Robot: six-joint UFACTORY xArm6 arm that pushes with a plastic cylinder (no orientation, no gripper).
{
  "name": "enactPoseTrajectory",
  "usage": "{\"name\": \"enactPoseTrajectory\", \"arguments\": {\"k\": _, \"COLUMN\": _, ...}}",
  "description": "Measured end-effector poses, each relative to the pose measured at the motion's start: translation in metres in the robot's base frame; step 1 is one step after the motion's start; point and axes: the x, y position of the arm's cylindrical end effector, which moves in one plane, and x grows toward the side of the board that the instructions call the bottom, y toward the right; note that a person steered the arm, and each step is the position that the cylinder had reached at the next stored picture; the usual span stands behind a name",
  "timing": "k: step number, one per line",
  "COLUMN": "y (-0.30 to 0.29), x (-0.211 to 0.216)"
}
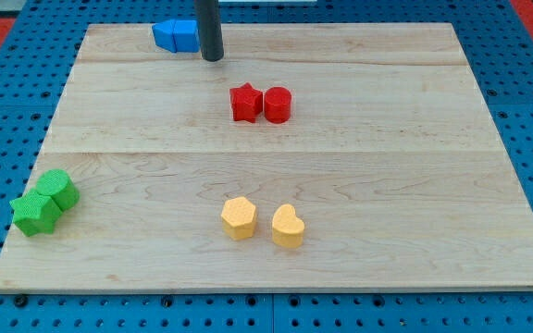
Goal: Move the red star slightly down
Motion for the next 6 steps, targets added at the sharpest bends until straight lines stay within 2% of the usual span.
{"name": "enactPoseTrajectory", "arguments": {"k": 2, "y": 0.000, "x": 0.030}}
{"name": "enactPoseTrajectory", "arguments": {"k": 6, "y": 0.024, "x": 0.041}}
